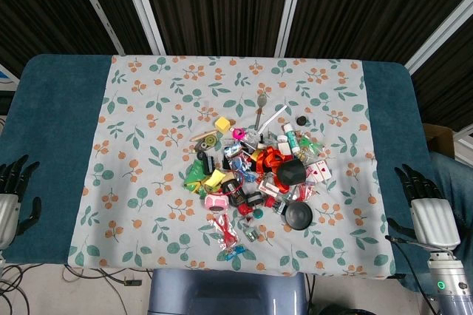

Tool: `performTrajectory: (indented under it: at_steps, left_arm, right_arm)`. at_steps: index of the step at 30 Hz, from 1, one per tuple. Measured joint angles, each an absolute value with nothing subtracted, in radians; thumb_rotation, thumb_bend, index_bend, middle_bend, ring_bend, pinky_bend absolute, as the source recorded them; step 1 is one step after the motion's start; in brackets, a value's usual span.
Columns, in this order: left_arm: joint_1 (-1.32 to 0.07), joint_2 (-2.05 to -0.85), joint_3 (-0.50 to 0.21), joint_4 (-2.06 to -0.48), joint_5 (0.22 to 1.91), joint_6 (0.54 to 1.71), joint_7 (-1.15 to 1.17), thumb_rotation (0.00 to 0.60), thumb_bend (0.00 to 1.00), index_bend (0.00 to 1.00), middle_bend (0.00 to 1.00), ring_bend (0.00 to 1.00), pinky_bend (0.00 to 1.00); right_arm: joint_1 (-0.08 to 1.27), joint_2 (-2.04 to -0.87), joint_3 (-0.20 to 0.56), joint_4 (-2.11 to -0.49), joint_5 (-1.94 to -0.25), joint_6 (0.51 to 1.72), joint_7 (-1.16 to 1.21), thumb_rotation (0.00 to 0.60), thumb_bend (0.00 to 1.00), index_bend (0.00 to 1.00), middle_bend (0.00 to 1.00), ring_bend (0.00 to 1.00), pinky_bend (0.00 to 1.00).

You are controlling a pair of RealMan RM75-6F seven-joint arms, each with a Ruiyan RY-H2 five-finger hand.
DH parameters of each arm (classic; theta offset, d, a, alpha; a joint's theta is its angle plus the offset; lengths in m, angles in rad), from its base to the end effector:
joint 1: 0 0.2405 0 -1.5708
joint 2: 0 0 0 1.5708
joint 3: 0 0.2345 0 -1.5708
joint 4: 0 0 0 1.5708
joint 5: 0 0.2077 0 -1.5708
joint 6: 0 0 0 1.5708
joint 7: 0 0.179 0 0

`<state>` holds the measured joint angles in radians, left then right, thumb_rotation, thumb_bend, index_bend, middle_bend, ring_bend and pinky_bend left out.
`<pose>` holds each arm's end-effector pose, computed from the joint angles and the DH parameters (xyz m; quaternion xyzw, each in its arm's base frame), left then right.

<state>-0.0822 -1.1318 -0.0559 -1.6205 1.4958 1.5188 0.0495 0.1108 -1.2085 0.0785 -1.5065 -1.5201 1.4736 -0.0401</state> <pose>-0.2860 0.2143 0.1538 -0.5898 -0.3698 -0.3916 0.6017 -0.2919 -0.2286 0.1361 0.6090 -0.3554 0.3890 0.5929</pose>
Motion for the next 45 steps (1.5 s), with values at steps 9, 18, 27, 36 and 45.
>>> performTrajectory:
  at_steps: [9,18,27,36,45]
  left_arm:
    - [-0.074,-1.131,-0.055,-1.631,1.490,1.524,0.038,0.600,0.55,0.10,0.00,0.03,0.02]
    - [-0.075,-1.131,-0.054,-1.636,1.486,1.518,0.036,0.600,0.55,0.10,0.00,0.03,0.02]
    - [-0.075,-1.117,-0.063,-1.647,1.461,1.507,0.022,0.600,0.54,0.09,0.00,0.03,0.02]
    - [-0.078,-1.108,-0.069,-1.660,1.439,1.492,0.023,0.600,0.55,0.09,0.00,0.03,0.02]
    - [-0.080,-1.104,-0.072,-1.667,1.423,1.481,0.028,0.600,0.55,0.09,0.00,0.03,0.02]
  right_arm:
    - [0.151,-1.209,0.054,-1.499,-1.554,1.393,0.012,0.600,0.19,0.12,0.13,0.15,0.19]
    - [0.304,-1.218,0.100,-1.550,-1.524,1.198,-0.050,0.600,0.20,0.12,0.15,0.15,0.19]
    - [0.418,-1.274,0.163,-1.580,-1.445,1.085,-0.128,0.600,0.21,0.14,0.19,0.18,0.19]
    - [0.531,-1.375,0.203,-1.526,-1.352,0.972,-0.204,0.600,0.20,0.16,0.20,0.20,0.19]
    - [0.588,-1.443,0.209,-1.452,-1.308,0.928,-0.237,0.600,0.21,0.16,0.21,0.20,0.19]
